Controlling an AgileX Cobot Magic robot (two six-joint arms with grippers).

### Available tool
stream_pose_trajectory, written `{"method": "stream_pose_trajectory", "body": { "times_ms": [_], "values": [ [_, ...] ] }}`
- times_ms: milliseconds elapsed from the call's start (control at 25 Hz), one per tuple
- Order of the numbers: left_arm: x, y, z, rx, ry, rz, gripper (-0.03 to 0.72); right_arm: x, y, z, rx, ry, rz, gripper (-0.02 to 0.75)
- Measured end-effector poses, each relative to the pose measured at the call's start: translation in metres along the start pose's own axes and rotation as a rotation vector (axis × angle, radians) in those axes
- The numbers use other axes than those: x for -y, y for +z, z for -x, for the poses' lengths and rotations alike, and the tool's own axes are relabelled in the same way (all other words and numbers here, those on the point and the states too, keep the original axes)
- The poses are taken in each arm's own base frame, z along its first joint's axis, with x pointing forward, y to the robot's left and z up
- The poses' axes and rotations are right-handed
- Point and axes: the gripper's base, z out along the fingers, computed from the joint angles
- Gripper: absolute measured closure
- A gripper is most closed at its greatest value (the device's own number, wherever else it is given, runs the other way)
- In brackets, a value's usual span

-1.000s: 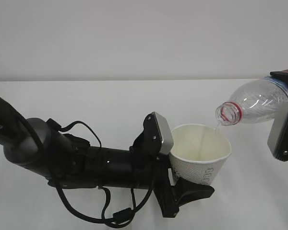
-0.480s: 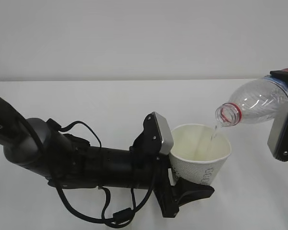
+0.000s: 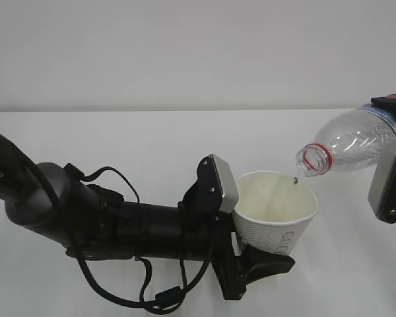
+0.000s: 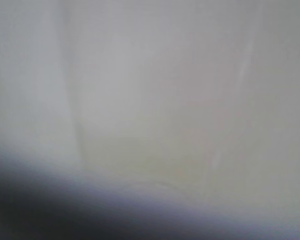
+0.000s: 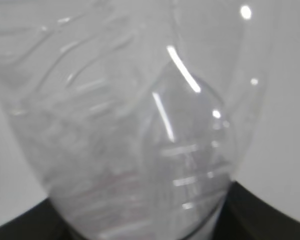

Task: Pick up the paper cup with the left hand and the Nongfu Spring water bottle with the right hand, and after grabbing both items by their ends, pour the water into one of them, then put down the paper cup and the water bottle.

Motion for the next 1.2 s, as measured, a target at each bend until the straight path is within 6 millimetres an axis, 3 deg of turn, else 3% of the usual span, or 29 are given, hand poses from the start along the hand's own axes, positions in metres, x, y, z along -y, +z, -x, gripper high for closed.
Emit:
{"method": "stream_pose_trajectory", "body": {
  "times_ms": [1200],
  "values": [
    [0.0,0.0,0.0,0.0,0.0,0.0,0.175,0.0007,0.0,0.0002,0.002,-0.014,-0.007,0.332]
  ]
}}
